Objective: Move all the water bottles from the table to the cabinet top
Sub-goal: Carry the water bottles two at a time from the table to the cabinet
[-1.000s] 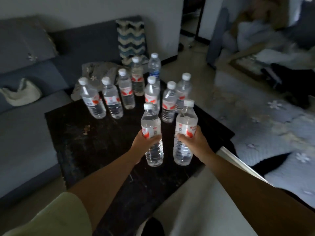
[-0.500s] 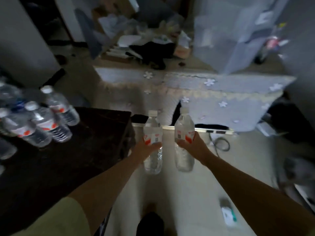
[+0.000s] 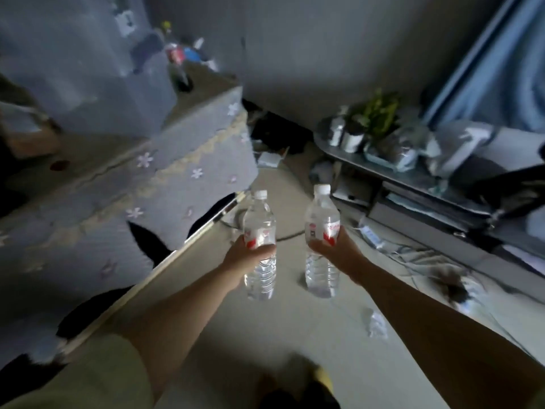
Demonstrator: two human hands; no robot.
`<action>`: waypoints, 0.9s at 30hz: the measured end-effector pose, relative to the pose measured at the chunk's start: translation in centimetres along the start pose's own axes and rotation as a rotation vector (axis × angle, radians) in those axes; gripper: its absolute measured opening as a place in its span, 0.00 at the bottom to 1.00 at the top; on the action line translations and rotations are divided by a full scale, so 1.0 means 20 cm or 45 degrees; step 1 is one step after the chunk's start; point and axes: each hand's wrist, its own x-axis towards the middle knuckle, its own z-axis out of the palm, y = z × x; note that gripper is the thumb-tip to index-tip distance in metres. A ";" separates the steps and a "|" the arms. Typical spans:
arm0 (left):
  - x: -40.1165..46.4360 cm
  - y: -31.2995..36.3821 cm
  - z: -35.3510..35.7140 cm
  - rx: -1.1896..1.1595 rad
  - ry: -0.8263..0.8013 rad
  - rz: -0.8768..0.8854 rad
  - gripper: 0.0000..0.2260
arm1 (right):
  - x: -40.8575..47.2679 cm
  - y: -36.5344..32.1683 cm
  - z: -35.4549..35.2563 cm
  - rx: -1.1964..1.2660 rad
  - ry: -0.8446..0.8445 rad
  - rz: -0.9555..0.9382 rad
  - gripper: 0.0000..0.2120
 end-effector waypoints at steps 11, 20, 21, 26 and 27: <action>0.04 0.08 1.12 0.441 -0.654 0.080 0.16 | -0.81 0.51 -0.65 0.325 0.720 0.198 0.09; -0.43 0.03 2.06 0.672 -0.943 0.144 0.29 | -1.59 0.95 -1.12 0.444 1.069 0.289 0.15; -0.48 0.03 2.15 0.690 -0.964 0.155 0.29 | -1.67 0.98 -1.17 0.459 1.095 0.286 0.15; -0.78 0.00 2.61 0.703 -1.107 0.198 0.23 | -2.08 1.19 -1.42 0.540 1.232 0.272 0.14; -0.83 -0.01 2.69 0.698 -1.133 0.194 0.24 | -2.14 1.24 -1.47 0.548 1.261 0.274 0.15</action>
